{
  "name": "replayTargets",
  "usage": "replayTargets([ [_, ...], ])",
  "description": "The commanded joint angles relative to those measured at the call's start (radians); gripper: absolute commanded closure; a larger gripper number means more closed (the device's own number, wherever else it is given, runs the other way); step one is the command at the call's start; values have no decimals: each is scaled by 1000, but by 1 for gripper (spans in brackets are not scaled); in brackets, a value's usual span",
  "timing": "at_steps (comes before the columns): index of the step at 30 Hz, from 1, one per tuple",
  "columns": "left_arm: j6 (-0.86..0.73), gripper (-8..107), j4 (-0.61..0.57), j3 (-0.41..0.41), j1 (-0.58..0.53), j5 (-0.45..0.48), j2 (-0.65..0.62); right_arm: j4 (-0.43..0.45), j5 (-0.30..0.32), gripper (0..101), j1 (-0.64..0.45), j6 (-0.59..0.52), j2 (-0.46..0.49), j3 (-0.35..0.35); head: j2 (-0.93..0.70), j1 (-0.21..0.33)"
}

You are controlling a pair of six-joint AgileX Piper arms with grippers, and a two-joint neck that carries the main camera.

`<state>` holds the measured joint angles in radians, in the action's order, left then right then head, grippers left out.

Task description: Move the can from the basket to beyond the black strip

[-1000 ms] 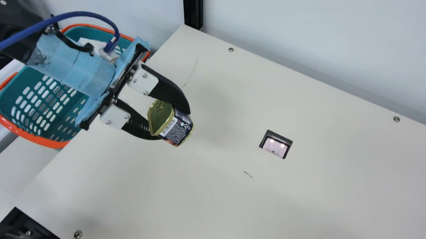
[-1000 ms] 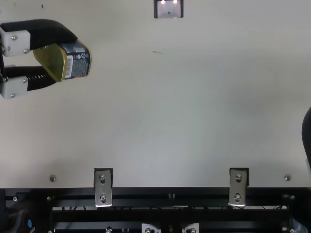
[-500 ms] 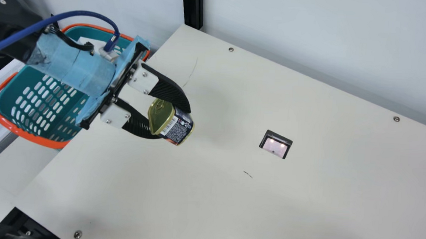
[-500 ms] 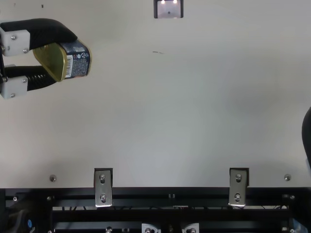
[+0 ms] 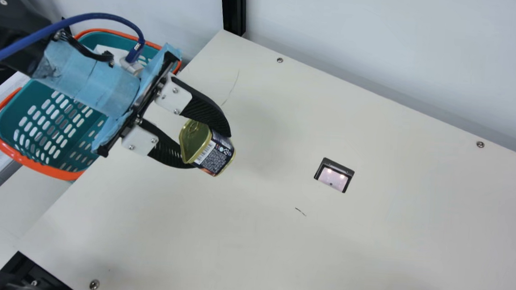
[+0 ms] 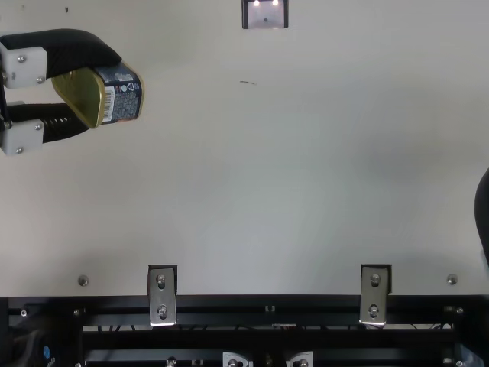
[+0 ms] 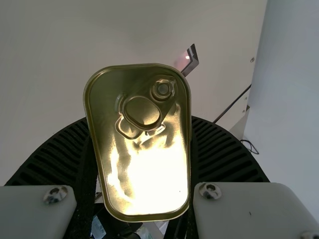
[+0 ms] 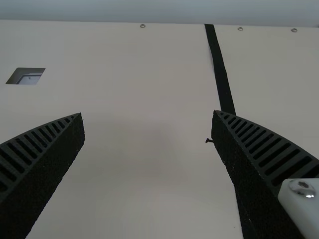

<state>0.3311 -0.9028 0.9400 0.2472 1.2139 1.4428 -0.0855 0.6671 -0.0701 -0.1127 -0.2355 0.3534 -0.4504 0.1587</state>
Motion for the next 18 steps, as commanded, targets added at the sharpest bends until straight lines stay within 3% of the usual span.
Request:
replayTargets([
  [1,0,88,0,0,0,0,0,0,0,0,0,0,0,0,-13,33],
  [4,0,79,0,0,0,0,0,0,0,0,0,0,0,0,-13,33],
  [6,0,89,0,0,0,0,0,0,0,0,0,0,0,0,-13,33],
  [18,-7,89,26,0,-17,-24,-8,0,0,0,0,0,0,0,-13,33],
])
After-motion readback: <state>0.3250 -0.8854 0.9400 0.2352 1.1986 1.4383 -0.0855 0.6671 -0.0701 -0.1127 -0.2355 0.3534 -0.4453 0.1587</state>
